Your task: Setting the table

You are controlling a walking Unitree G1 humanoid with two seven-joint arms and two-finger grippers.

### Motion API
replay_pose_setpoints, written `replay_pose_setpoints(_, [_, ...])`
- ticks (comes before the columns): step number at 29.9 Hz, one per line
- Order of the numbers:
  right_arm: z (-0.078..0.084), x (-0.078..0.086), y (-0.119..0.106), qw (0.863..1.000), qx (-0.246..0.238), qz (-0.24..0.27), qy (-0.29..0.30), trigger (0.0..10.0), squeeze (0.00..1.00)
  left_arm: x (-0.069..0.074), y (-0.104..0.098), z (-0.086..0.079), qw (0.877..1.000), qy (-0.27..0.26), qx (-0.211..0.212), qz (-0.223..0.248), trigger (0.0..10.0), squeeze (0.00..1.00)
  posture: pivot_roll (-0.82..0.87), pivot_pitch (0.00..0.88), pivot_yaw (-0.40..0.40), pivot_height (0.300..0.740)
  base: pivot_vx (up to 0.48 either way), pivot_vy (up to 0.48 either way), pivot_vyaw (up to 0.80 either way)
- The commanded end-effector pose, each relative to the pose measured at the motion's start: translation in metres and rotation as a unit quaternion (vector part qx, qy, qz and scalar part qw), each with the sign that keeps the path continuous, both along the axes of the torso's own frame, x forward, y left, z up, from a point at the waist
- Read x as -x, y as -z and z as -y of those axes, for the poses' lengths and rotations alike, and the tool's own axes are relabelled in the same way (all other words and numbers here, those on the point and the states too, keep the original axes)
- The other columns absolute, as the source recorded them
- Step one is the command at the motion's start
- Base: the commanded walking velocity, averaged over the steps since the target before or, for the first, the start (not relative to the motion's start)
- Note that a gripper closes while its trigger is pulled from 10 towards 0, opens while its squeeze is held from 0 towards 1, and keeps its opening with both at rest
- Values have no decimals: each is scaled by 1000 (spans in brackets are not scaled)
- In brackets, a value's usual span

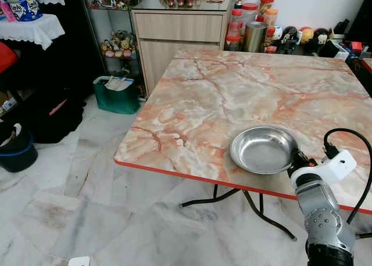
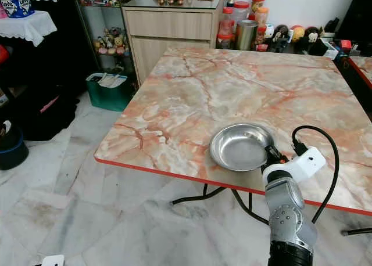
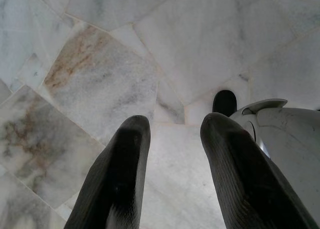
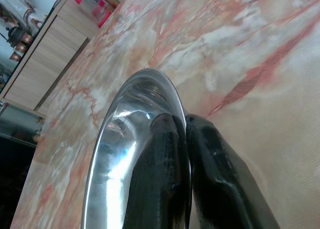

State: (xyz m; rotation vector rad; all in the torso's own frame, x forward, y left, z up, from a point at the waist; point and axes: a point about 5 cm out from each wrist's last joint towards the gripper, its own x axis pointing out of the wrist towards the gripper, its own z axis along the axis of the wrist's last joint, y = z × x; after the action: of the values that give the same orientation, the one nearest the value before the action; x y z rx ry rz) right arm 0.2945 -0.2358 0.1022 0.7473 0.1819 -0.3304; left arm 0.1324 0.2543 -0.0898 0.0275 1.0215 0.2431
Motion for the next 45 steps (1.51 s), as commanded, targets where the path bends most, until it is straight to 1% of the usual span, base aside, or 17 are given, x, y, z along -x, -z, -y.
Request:
replay_pose_setpoints(1, [2,-2,-2,1000,-2,3,6,10000,1000,3,1,-2,1000,7,-4,-11,10000,0,17,0,17,732,0,0,0])
replay_pose_setpoints(13, [11,5,2,1000,8,-15,25,10000,973,3,0,-3,1000,10,-2,-11,10000,0,10,0,19,732,0,0,0])
replay_pose_setpoints(14, [13,6,2,999,9,-17,28,10000,851,2,0,-2,1000,10,-1,-11,10000,0,2,0,21,732,0,0,0])
replay_pose_setpoints(15, [14,6,2,999,10,-18,30,10000,851,2,0,-2,1000,11,-1,-11,10000,0,2,0,21,732,0,0,0])
replay_pose_setpoints(16, [14,6,2,999,11,-19,31,10000,714,2,0,-2,1000,11,0,-11,10000,0,2,0,21,732,0,0,0])
replay_pose_setpoints(17, [14,7,1,999,15,-16,30,10000,137,2,0,-2,1000,10,0,-10,10000,0,2,0,21,732,0,0,0])
replay_pose_setpoints(18, [14,7,0,999,18,-13,29,10000,0,2,0,-2,1000,10,1,-10,10000,0,2,0,21,732,0,0,0])
replay_pose_setpoints(20, [14,7,-4,999,25,-5,29,10000,0,2,0,-2,1000,9,1,-10,10000,0,2,0,21,732,0,0,0])
replay_pose_setpoints(22, [15,5,-12,997,66,12,23,10000,0,2,0,-2,1000,8,0,-9,10000,0,4,0,20,732,0,0,0])
replay_pose_setpoints(23, [13,1,-25,994,100,39,16,10000,0,2,0,-2,1000,5,-1,-7,10000,0,3,0,22,732,0,0,0])
replay_pose_setpoints(24, [12,0,-26,994,100,44,15,10000,0,2,0,-2,1000,4,-2,-7,10000,0,3,0,22,732,0,0,0])
replay_pose_setpoints(26, [4,-7,-39,980,187,60,-22,10000,0,1,-1,-3,1000,-4,-5,2,10000,0,-18,0,36,732,0,0,0])
replay_pose_setpoints(31, [-9,-19,-54,968,224,93,-55,10000,0,2,-1,-4,999,-40,-2,15,10000,0,-37,0,44,732,0,0,0])
replay_pose_setpoints(32, [-14,-23,-59,950,291,95,-63,10000,0,3,-1,-5,999,-27,-18,8,10000,0,-33,0,36,732,0,0,0])
replay_pose_setpoints(36, [-24,-24,-58,917,377,93,-92,10000,0,3,-1,-4,999,-26,-26,9,10000,0,-18,0,22,732,0,0,0])
replay_pose_setpoints(40, [-40,-27,-52,900,407,93,-126,10000,0,0,-3,-6,998,-6,-55,14,10000,0,-3,0,10,732,0,-240,0])
replay_pose_setpoints(45, [-48,-30,-55,897,406,104,-137,10000,0,3,-2,-5,998,-16,-55,14,10000,0,11,0,3,732,0,-480,0])
